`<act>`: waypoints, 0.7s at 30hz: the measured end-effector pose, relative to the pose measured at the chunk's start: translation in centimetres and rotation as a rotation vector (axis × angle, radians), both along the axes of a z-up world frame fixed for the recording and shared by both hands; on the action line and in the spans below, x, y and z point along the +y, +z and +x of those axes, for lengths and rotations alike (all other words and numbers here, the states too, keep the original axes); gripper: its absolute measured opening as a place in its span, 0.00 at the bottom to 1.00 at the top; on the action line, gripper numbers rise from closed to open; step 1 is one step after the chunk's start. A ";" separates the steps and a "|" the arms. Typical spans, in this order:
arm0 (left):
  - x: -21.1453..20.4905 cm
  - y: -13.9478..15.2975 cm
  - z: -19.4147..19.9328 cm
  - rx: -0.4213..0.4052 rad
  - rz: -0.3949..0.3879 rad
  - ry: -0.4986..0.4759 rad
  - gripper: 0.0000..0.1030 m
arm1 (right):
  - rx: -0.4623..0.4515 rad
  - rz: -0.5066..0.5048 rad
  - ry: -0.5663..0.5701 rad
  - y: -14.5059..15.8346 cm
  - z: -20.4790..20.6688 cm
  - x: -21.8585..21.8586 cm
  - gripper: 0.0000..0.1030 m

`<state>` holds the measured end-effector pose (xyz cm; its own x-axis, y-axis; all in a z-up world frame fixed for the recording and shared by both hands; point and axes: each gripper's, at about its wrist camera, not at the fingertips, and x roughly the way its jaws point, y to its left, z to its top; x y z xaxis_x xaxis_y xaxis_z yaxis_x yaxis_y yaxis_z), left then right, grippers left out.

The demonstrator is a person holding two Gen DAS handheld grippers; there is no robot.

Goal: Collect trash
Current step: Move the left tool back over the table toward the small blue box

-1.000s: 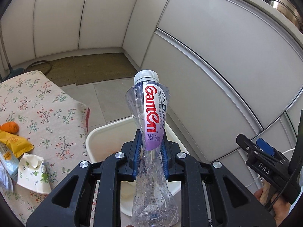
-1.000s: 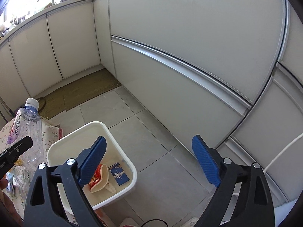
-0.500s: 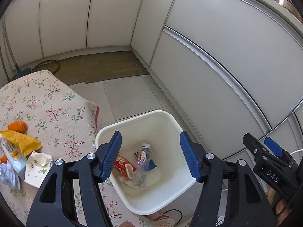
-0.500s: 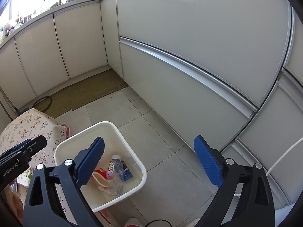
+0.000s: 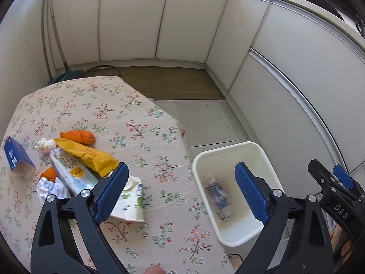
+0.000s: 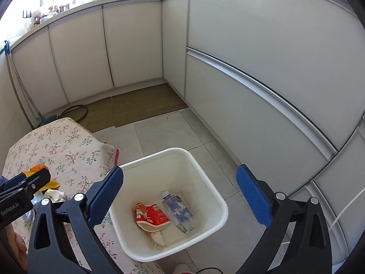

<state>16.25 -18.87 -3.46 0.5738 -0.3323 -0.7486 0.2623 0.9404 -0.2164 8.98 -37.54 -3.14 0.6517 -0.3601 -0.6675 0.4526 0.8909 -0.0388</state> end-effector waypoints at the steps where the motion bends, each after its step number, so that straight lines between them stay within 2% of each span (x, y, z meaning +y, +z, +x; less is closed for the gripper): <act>1: 1.0 0.1 0.1 0.003 0.002 0.019 0.88 | -0.001 -0.003 0.015 0.0 0.4 0.7 0.93; 10: 10.7 -1.0 1.0 0.037 0.025 0.189 0.88 | 0.002 -0.041 0.162 -0.4 4.2 9.6 0.93; 21: 22.6 -2.1 2.4 0.101 0.007 0.449 0.88 | -0.021 -0.081 0.345 -1.0 7.6 21.0 0.93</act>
